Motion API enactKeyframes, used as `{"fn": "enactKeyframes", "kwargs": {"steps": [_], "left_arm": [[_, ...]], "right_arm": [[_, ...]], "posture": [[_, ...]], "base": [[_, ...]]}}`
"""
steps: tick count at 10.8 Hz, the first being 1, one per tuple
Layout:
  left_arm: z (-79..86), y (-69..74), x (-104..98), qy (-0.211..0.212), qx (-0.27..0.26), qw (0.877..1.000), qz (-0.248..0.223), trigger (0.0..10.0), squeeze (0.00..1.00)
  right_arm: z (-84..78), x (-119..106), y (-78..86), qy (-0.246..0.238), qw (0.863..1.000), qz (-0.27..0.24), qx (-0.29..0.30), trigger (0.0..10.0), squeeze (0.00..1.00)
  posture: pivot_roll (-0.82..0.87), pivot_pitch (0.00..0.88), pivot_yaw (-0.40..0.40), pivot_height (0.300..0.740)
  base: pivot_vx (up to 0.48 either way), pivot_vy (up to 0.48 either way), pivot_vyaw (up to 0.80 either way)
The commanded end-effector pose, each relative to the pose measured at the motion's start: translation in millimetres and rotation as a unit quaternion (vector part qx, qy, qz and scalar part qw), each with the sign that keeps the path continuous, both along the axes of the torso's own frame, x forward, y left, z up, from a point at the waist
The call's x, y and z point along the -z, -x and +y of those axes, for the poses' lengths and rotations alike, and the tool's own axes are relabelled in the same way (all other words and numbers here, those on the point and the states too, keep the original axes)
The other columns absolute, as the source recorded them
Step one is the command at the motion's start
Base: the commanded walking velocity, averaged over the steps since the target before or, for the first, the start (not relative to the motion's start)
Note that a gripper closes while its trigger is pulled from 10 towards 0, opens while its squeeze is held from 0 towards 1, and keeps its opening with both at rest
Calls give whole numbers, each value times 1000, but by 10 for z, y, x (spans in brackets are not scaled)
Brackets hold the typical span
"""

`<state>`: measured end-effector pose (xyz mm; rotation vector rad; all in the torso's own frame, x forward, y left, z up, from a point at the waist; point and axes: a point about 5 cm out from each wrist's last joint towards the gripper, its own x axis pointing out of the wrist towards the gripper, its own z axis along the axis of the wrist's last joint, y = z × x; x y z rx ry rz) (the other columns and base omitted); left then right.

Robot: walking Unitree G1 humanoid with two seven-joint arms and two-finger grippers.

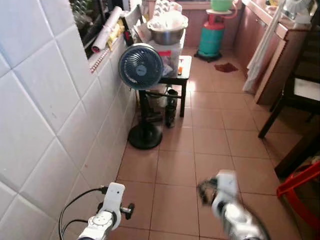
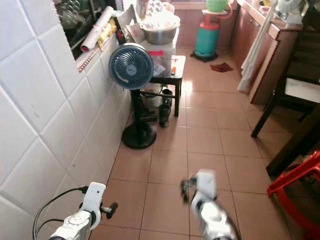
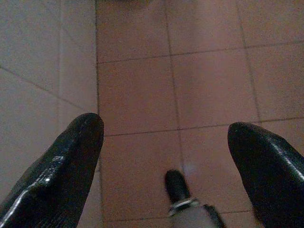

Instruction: Setting the table

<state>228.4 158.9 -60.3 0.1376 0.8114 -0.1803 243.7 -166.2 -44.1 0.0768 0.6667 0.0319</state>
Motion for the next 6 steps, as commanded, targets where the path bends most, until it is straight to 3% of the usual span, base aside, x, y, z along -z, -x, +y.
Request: {"fn": "enactKeyframes", "kwargs": {"steps": [1, 4, 6], "left_arm": [[54, -5, -2, -15, 3, 1000, 5, 10000, 0], [79, 63, 43, -16, -11, 1000, 19, 10000, 0], [76, 82, 57, -19, -11, 999, 24, 10000, 0]], "right_arm": [[-63, 82, 93, 13, 999, 29, 4, 10000, 0], [-98, 206, 260, 14, 998, 68, 6, 10000, 0], [-111, 217, 277, 10, 997, 71, 18, 10000, 0]], "posture": [[22, 0, 23, 740], [21, 0, 23, 740], [14, 0, 26, 740]], "base": [[0, 0, 0], [0, 0, 0], [0, 0, 0]]}}
